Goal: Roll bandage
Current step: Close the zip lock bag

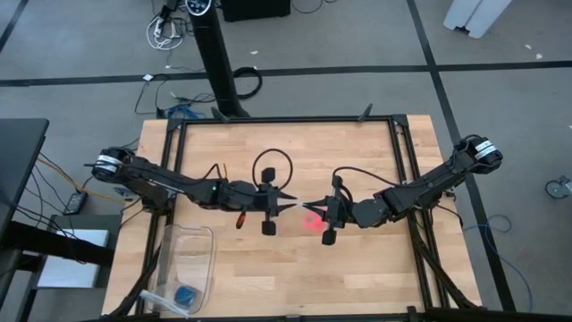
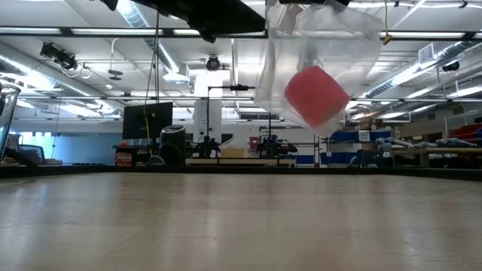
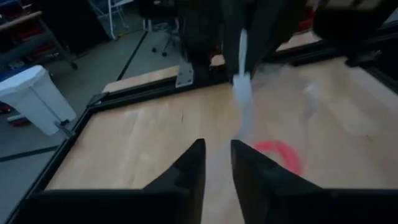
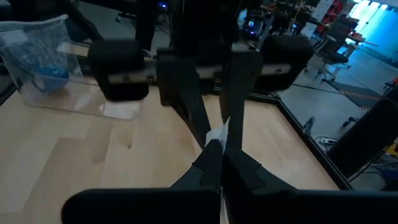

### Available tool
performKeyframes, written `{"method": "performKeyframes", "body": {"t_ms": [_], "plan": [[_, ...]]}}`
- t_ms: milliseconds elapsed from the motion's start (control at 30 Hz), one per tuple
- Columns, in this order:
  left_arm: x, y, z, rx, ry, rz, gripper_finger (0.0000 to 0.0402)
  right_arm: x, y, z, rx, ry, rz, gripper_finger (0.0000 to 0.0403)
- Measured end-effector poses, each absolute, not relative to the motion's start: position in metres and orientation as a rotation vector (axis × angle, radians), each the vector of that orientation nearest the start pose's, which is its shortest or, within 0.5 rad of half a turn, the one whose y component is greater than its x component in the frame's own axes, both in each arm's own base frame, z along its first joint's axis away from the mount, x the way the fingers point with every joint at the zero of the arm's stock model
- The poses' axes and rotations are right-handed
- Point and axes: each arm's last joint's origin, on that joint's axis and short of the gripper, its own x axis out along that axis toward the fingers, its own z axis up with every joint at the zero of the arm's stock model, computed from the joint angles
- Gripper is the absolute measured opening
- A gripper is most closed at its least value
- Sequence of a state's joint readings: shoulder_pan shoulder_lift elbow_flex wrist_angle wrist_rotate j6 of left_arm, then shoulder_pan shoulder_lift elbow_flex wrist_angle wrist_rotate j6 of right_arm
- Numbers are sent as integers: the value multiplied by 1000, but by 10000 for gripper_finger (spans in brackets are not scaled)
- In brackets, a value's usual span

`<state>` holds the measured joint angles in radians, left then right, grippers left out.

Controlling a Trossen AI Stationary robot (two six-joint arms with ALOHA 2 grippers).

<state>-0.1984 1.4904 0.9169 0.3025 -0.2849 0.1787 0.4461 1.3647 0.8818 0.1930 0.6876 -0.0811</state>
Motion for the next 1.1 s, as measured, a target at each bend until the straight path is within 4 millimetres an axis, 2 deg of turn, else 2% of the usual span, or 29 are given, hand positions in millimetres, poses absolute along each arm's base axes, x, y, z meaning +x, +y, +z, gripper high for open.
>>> {"method": "performKeyframes", "body": {"t_ms": [200, 333, 567, 833, 1100], "plan": [[313, -59, 275, 223, 243, -7, 126, 276, 111, 273, -250, 275, -234, 0], [312, -59, 281, 173, 205, -30, 140, 276, 111, 273, -247, 269, -234, 0], [322, -58, 270, 138, 213, -12, 142, 276, 111, 274, -249, 264, -233, 0], [325, -57, 271, 138, 173, 54, 143, 276, 111, 274, -253, 265, -233, 0], [325, -59, 272, 132, 161, -6, 143, 277, 111, 274, -259, 263, -231, 0]]}}
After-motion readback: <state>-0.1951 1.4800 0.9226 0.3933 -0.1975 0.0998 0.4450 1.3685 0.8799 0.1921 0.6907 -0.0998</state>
